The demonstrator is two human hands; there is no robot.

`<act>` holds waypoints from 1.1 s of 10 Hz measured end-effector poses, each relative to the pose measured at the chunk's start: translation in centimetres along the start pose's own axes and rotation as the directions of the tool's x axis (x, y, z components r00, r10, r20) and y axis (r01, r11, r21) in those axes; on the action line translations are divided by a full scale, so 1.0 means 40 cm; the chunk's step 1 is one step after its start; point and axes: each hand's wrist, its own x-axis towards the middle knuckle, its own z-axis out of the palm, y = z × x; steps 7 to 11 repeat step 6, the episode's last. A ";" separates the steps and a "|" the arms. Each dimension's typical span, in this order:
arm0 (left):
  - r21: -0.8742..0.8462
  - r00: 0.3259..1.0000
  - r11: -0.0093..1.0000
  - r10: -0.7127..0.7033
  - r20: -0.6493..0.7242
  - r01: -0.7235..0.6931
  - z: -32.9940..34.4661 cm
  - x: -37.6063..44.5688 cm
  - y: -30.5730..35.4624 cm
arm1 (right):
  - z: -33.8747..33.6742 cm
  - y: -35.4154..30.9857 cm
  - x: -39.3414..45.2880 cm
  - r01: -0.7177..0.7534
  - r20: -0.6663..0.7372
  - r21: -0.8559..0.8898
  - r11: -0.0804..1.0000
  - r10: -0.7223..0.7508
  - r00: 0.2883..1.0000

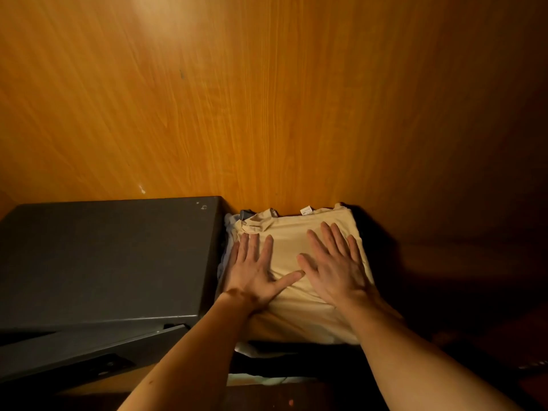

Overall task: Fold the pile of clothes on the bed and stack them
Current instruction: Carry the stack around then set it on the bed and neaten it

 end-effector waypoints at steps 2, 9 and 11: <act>0.054 1.000 0.998 0.019 -0.002 -0.018 -0.025 -0.030 0.019 | -0.050 -0.016 -0.012 -0.008 0.110 -0.021 1.000 0.010 0.994; 0.115 0.991 0.992 -0.042 -0.126 0.057 -0.199 -0.101 0.057 | -0.238 -0.053 -0.017 0.058 0.004 0.036 0.998 -0.058 0.998; 0.115 0.991 0.992 -0.042 -0.126 0.057 -0.199 -0.101 0.057 | -0.238 -0.053 -0.017 0.058 0.004 0.036 0.998 -0.058 0.998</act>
